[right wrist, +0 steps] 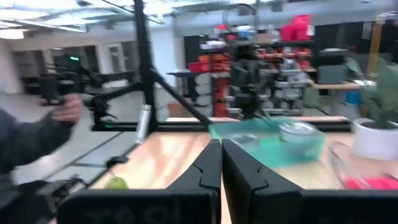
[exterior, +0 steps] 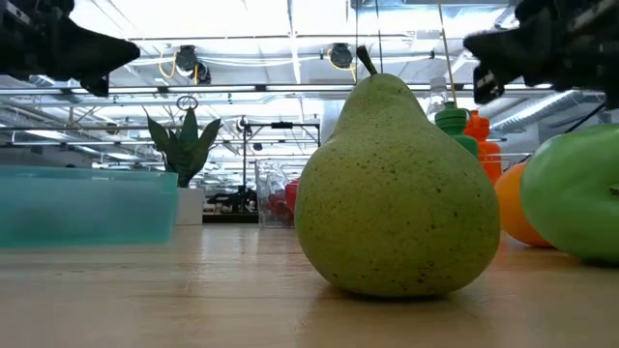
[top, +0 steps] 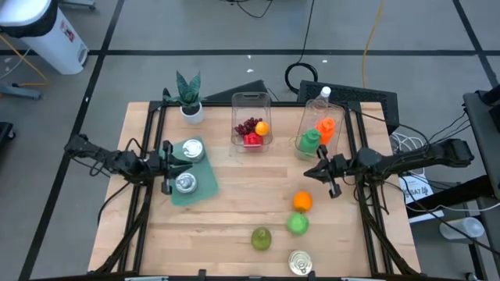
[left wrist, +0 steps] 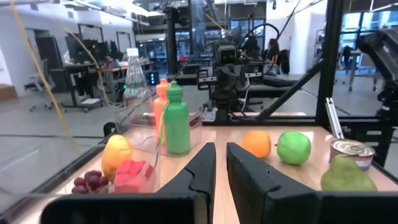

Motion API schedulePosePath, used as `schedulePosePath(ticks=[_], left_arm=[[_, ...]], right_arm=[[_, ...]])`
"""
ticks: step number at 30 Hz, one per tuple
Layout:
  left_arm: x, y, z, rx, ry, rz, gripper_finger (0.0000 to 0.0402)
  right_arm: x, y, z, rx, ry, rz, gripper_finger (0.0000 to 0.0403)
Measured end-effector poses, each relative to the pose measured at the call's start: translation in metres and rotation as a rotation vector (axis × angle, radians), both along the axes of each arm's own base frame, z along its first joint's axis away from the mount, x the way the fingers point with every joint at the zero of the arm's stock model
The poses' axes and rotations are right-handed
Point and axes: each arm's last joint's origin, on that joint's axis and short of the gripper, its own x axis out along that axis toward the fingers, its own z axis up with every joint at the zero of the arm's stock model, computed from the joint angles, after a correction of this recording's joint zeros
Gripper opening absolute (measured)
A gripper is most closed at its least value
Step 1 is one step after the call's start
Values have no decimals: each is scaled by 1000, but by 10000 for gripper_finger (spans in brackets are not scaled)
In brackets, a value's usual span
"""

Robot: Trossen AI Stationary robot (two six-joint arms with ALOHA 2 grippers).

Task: Pick & Place Food Item
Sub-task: Put the green apple into the left transparent bin

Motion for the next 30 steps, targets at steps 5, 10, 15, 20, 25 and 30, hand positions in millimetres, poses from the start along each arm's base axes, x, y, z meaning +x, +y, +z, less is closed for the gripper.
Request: schedulePosePath(ticks=[5,10,15,20,25,30], left_arm=[[0,1,-1,13,9,13,49],[1,3,0,0,3,27,49],[1,3,0,-2,2,26,49],[1,2,-2,-19,18,23,49],[1,2,-4,-28,36,13,49],[1,2,-4,-29,41,13,49]], right_arm=[[-2,1,-9,-28,22,-7,4],[2,9,0,-65,17,44,4],[21,29,24,-223,176,-4,8],[45,52,41,-375,425,-93,58],[66,75,52,-345,636,85,161],[82,94,57,-325,736,151,278]])
